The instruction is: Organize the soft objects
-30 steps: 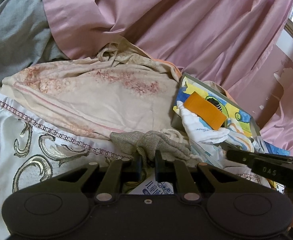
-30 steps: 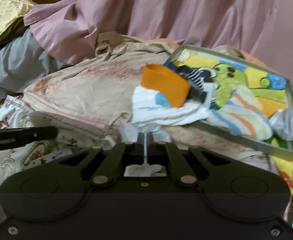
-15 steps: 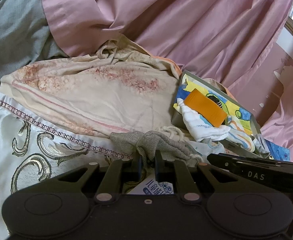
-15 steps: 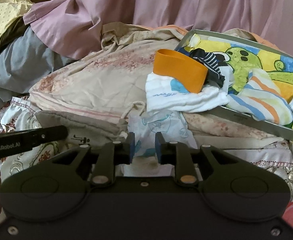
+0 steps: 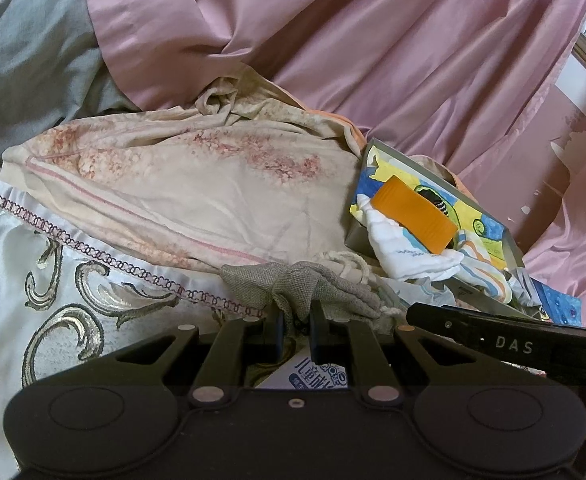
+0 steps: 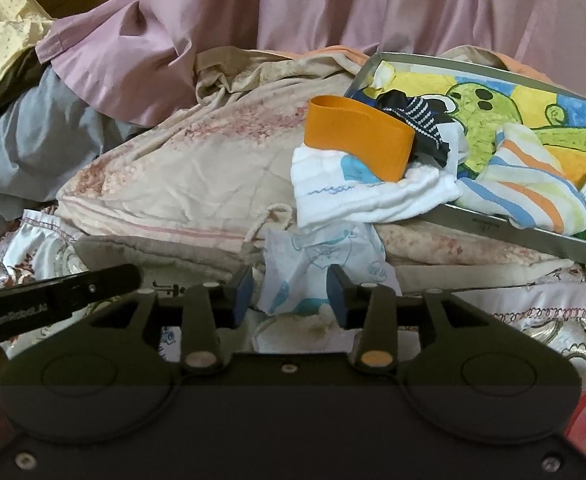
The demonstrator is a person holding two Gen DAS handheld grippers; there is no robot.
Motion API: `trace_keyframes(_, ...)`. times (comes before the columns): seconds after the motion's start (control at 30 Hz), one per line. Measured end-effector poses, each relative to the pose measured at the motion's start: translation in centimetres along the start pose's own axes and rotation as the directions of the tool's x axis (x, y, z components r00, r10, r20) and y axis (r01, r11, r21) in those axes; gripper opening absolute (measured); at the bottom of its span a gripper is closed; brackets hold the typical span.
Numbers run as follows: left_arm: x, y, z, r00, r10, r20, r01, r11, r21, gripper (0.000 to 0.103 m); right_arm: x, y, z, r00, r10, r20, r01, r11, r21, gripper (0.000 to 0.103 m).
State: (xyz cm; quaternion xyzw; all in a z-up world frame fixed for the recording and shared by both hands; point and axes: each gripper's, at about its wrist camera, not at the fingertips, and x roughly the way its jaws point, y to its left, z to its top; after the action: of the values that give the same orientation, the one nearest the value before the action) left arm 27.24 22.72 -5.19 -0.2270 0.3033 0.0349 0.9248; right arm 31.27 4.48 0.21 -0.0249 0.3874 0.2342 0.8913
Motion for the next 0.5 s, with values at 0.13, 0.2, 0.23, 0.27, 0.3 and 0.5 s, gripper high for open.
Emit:
trace_keyframes(0.13, 0.0, 0.0, 0.0, 1.000, -0.002, -0.001, 0.002, 1.000, -0.001, 0.012, 0.8, 0.4, 0.0, 0.999, -0.041, -0.008, 0.041, 0.999, -0.002, 0.031)
trace_keyframes(0.2, 0.0, 0.0, 0.0, 1.000, 0.000, -0.001, 0.000, 1.000, 0.000, 0.012, 1.1, 0.1, -0.1, 0.999, -0.048, -0.018, 0.048, 0.999, 0.012, 0.025)
trace_keyframes(0.23, 0.0, 0.0, 0.0, 1.000, 0.000, -0.001, 0.000, 1.000, 0.000, 0.012, 1.3, -0.1, -0.1, 0.999, -0.050, -0.022, 0.050, 0.999, 0.018, 0.021)
trace_keyframes(0.27, 0.0, 0.0, 0.0, 1.000, 0.000, -0.001, 0.000, 1.000, 0.001, 0.012, 1.4, -0.2, -0.2, 0.998, -0.052, -0.027, 0.053, 0.998, 0.021, 0.019)
trace_keyframes(0.3, 0.1, 0.0, 0.0, 1.000, 0.000, -0.001, 0.000, 1.000, 0.001, 0.012, 1.5, -0.3, -0.2, 0.998, -0.057, -0.029, 0.058, 0.998, 0.020, 0.013)
trace_keyframes(0.5, 0.0, -0.1, 0.0, 1.000, -0.001, 0.004, 0.001, 1.000, 0.003, 0.012, 1.0, -0.3, -0.6, 0.998, -0.069, -0.004, 0.069, 0.998, -0.010, 0.002)
